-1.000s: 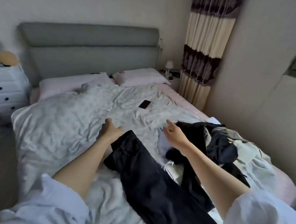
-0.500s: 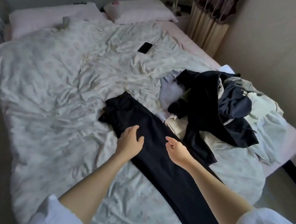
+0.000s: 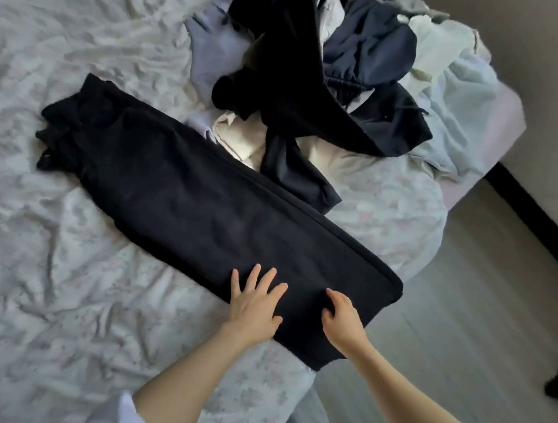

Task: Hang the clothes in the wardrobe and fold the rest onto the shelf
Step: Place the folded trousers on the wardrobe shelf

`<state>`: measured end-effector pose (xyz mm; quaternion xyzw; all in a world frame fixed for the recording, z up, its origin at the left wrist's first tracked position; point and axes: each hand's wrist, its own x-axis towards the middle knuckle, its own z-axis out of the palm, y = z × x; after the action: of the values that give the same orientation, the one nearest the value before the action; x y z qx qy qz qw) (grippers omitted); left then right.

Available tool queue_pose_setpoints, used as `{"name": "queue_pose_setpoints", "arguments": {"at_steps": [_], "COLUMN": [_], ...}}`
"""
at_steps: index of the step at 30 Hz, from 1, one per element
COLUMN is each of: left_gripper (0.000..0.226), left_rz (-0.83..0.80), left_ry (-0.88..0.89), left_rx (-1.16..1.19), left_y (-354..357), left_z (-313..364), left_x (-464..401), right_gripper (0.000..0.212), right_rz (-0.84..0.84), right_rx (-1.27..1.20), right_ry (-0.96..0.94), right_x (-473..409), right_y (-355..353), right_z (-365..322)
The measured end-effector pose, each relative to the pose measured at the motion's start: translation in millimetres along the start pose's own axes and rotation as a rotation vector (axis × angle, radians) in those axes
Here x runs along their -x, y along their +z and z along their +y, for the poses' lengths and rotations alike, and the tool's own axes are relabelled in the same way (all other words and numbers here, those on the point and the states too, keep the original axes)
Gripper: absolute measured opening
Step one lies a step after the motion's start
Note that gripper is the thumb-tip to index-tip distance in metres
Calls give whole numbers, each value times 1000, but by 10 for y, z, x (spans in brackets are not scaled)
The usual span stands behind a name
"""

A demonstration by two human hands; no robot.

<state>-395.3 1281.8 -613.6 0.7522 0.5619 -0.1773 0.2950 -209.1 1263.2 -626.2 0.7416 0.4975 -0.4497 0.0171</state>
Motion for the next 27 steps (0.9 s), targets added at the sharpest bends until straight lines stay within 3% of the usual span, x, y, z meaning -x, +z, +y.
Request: {"name": "queue_pose_setpoints", "arguments": {"at_steps": [4, 7, 11, 15, 18, 20, 23, 27], "left_gripper": [63, 58, 55, 36, 28, 26, 27, 21], "left_rz": [-45, -4, 164, 307, 337, 326, 312, 335], "left_ry": [241, 321, 490, 657, 686, 683, 702, 690], "left_rx": [-196, -324, -466, -497, -468, -391, -369, -342], "left_y": [287, 359, 348, 418, 422, 394, 399, 425], "left_z": [272, 281, 248, 190, 188, 192, 213, 268], "left_x": [-87, -81, -38, -83, -105, -105, -99, -86], "right_gripper": [48, 46, 44, 35, 19, 20, 12, 31], "right_rz": [-3, -10, 8, 108, 202, 224, 198, 149], "right_rx": [-183, -393, -903, -1390, -1627, -1742, -1767, -1894], "right_ry": [139, 292, 538, 700, 819, 891, 935, 944], "right_x": [162, 277, 388, 371, 311, 264, 215, 159], "right_y": [203, 446, 734, 929, 966, 957, 929, 891], "right_z": [475, 698, 800, 802, 814, 815, 829, 830]}}
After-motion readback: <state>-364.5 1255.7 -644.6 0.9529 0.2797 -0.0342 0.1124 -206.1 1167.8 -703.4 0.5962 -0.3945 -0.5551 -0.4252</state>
